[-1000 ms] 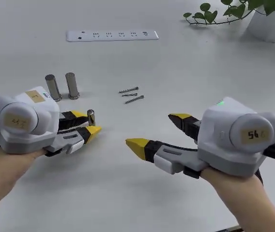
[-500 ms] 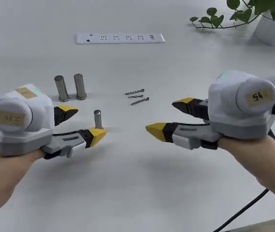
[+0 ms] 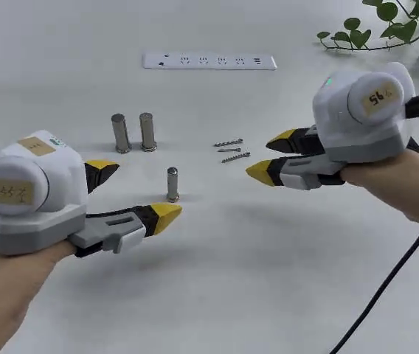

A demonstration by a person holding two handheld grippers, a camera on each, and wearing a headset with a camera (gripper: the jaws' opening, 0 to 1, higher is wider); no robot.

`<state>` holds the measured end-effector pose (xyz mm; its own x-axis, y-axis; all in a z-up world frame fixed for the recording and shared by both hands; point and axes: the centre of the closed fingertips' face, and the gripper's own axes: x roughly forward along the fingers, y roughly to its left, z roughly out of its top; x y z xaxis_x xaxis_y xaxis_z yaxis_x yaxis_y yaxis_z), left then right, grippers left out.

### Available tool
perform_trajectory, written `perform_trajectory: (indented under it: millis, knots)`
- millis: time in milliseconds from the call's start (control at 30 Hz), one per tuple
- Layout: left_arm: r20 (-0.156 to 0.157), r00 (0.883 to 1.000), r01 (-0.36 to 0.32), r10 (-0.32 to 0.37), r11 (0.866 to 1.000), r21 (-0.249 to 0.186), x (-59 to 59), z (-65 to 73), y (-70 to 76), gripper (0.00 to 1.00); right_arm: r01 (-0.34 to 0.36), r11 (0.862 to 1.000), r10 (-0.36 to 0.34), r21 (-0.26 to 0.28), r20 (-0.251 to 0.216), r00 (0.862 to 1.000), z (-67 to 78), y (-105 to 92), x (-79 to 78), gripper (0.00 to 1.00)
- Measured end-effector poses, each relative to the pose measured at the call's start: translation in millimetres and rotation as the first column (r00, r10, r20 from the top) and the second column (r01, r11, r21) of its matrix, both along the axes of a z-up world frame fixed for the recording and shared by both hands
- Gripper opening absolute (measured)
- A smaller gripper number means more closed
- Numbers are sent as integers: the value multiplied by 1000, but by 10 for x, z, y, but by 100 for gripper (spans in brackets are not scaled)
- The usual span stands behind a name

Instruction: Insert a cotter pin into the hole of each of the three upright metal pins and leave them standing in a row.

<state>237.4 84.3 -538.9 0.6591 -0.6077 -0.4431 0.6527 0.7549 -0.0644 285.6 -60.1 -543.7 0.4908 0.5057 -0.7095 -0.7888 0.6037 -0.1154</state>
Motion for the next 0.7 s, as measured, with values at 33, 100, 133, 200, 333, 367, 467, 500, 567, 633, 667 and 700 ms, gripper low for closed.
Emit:
perform_trajectory:
  millis: [33,100,133,200,333,367,467,500,567,633,667,700]
  knots:
    - [2,1000,-5,5,1000,1,-9,7,10,65,3,1000,-4,-31,-19,1000,-32,-29,8,26]
    - [0,1000,-11,11,1000,10,-40,12,30,65,-16,1000,16,-24,-3,1000,-12,27,66,24]
    - [-2,1000,-16,16,1000,17,-62,15,46,65,-19,1000,18,-22,-11,1000,-10,38,74,23]
    - [4,1000,-22,22,1000,21,-91,30,67,65,-33,999,32,-35,-28,999,-33,59,97,21]
    - [16,1000,-27,27,999,34,-127,47,95,64,-62,994,58,-85,-56,997,-119,48,225,19]
    - [17,999,-28,27,999,34,-135,47,100,64,-68,993,62,-101,-64,996,-146,38,247,19]
    - [20,999,-26,25,999,31,-176,44,99,63,-86,987,77,-139,-70,995,-213,35,297,18]
    - [21,999,-25,25,999,32,-188,43,99,63,-88,986,79,-138,-71,994,-217,41,314,17]
    - [22,999,-30,29,999,40,-210,32,111,63,-96,985,86,-140,-78,993,-269,35,384,16]
    - [22,999,-29,28,999,44,-213,16,123,62,-105,983,94,-148,-78,992,-276,49,414,15]
    - [18,999,-29,29,999,44,-214,4,130,62,-108,982,96,-154,-83,992,-288,47,474,15]
    - [9,1000,-28,28,999,43,-218,-12,136,62,-115,981,103,-158,-83,991,-294,50,504,15]
